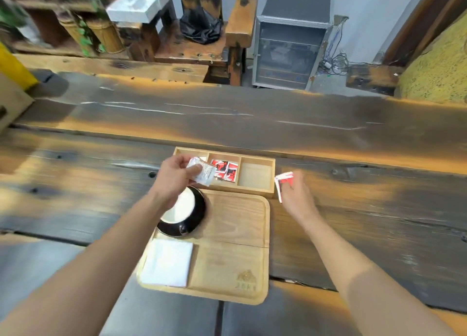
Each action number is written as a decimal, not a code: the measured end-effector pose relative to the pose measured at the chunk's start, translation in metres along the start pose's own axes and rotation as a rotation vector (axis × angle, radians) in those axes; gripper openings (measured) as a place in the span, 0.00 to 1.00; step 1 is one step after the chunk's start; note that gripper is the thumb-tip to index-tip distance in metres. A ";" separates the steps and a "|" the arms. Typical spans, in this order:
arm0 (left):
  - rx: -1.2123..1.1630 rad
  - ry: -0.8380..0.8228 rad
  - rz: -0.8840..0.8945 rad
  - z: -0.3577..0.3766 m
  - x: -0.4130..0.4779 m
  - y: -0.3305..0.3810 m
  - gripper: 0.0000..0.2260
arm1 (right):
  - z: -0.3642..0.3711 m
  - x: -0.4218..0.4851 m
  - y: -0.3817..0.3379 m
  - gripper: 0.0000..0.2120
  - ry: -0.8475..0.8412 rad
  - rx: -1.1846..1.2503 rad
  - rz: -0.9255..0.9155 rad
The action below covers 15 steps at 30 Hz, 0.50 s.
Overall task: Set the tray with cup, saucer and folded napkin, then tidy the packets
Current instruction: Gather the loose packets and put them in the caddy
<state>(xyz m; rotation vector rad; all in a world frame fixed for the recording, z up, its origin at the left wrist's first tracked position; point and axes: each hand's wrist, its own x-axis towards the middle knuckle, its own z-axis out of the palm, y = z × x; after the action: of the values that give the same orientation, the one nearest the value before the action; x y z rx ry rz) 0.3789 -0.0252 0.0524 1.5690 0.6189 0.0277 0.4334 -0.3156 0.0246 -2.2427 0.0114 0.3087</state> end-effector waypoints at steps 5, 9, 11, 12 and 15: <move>0.428 -0.015 0.086 -0.048 0.075 0.013 0.06 | 0.059 0.056 -0.074 0.07 -0.194 -0.138 -0.169; 0.625 -0.142 0.061 -0.053 0.114 -0.002 0.06 | 0.103 0.089 -0.097 0.16 -0.418 -0.350 -0.193; 0.640 -0.180 0.052 -0.050 0.126 -0.015 0.06 | 0.117 0.097 -0.100 0.17 -0.492 -0.468 -0.197; 0.650 -0.192 0.055 -0.048 0.129 -0.022 0.07 | 0.123 0.100 -0.100 0.18 -0.520 -0.520 -0.189; 0.733 -0.201 0.141 -0.041 0.136 -0.037 0.12 | 0.135 0.106 -0.096 0.17 -0.552 -0.642 -0.169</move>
<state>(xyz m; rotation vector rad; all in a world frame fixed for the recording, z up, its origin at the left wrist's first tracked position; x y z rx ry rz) 0.4650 0.0654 -0.0240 2.2873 0.3683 -0.2761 0.5182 -0.1413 -0.0083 -2.6735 -0.6467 0.9319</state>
